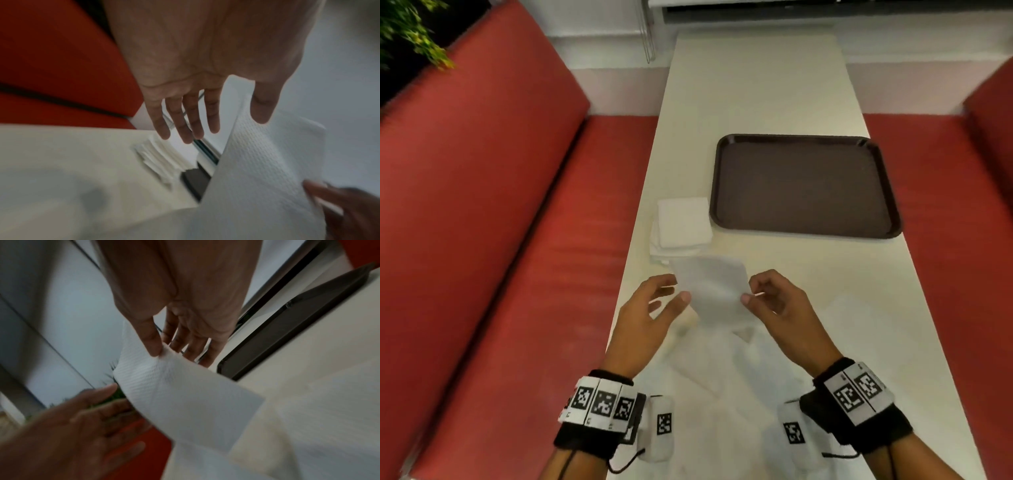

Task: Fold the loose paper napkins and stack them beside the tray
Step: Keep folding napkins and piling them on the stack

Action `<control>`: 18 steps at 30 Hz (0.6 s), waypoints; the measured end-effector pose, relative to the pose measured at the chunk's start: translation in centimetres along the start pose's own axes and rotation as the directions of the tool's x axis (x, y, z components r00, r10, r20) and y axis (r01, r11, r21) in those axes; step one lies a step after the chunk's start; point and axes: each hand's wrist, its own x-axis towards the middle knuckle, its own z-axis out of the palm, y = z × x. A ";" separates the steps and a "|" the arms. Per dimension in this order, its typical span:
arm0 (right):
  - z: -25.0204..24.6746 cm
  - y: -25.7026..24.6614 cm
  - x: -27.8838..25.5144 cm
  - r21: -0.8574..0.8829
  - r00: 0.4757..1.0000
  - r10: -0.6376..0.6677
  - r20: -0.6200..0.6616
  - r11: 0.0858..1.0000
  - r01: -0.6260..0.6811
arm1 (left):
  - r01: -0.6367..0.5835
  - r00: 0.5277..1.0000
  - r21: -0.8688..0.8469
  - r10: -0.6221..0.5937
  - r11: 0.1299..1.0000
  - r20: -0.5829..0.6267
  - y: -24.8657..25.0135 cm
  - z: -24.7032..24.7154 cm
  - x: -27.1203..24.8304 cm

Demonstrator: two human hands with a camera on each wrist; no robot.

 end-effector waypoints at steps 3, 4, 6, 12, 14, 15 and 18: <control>-1.4 -2.1 -0.9 0.191 0.997 0.020 -0.073 0.982 -0.005 | -0.032 0.999 -0.095 0.035 0.995 0.028 2.6 0.9 -0.8; -1.9 -2.8 -1.3 0.241 0.995 0.034 -0.094 0.971 -0.010 | -0.065 0.997 -0.122 0.070 0.990 0.040 3.5 1.2 -1.1; -3.0 -4.1 -1.9 0.304 0.992 0.041 -0.123 0.953 -0.001 | -0.130 0.989 -0.182 0.140 0.975 0.041 5.5 2.0 -1.8; -5.8 -6.6 -4.4 0.272 0.990 -0.024 -0.136 0.960 0.061 | -0.157 0.985 -0.287 0.171 0.945 0.023 9.7 4.0 -3.2; -6.2 -6.9 -4.9 0.284 0.975 -0.058 -0.212 0.951 0.119 | -0.151 0.983 -0.296 0.176 0.943 0.058 10.6 4.5 -3.7; -6.5 -7.0 -5.3 0.300 0.967 -0.067 -0.247 0.944 0.141 | -0.154 0.980 -0.296 0.183 0.943 0.072 11.0 4.8 -4.1; -7.3 -7.3 -6.1 0.339 0.957 -0.081 -0.280 0.924 0.177 | -0.177 0.977 -0.304 0.205 0.936 0.061 12.0 5.5 -5.0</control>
